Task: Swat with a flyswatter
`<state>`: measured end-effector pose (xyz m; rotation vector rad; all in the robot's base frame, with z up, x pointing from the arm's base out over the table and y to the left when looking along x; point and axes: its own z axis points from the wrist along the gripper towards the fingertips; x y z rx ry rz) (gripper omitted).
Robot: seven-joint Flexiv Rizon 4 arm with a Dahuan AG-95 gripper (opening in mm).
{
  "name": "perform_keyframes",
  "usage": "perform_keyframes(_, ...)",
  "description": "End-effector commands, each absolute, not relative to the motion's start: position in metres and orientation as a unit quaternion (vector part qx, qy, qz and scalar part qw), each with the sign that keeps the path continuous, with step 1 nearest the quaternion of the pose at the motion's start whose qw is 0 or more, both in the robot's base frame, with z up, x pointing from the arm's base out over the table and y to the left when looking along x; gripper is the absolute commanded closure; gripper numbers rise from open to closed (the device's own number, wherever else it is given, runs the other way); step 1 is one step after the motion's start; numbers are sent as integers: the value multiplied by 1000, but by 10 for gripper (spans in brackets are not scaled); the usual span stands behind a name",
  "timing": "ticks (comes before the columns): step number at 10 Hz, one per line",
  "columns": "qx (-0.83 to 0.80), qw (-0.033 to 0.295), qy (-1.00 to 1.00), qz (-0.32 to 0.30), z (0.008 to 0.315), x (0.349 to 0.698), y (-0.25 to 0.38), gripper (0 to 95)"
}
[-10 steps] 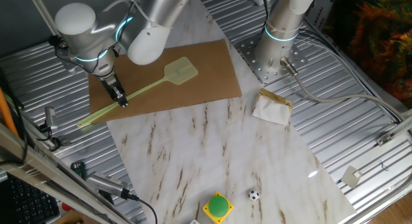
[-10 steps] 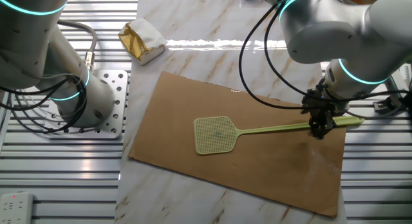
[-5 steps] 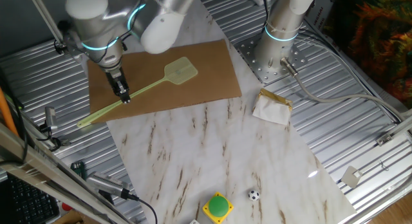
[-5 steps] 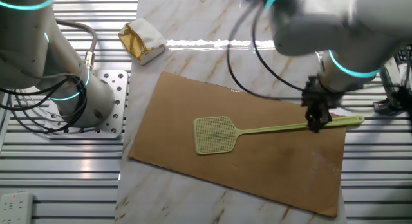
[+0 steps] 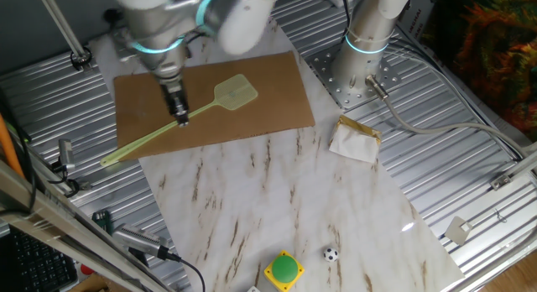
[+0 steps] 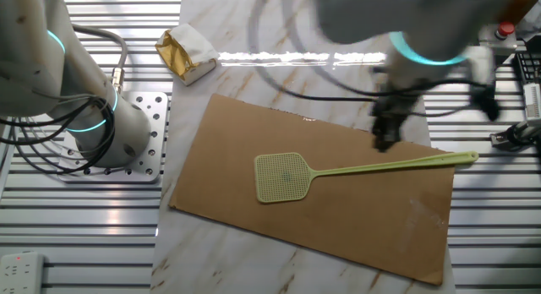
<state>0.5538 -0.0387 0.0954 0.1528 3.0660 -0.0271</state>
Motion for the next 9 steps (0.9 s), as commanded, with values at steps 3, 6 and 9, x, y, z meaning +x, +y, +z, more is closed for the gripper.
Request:
perform_keyframes(3, 21, 22, 1000, 0, 91, 558, -36, 570)
perform_keyframes(6, 17, 18, 1000, 1, 91, 558, -36, 570)
perform_keyframes(9, 15, 18, 1000, 1, 91, 558, -36, 570)
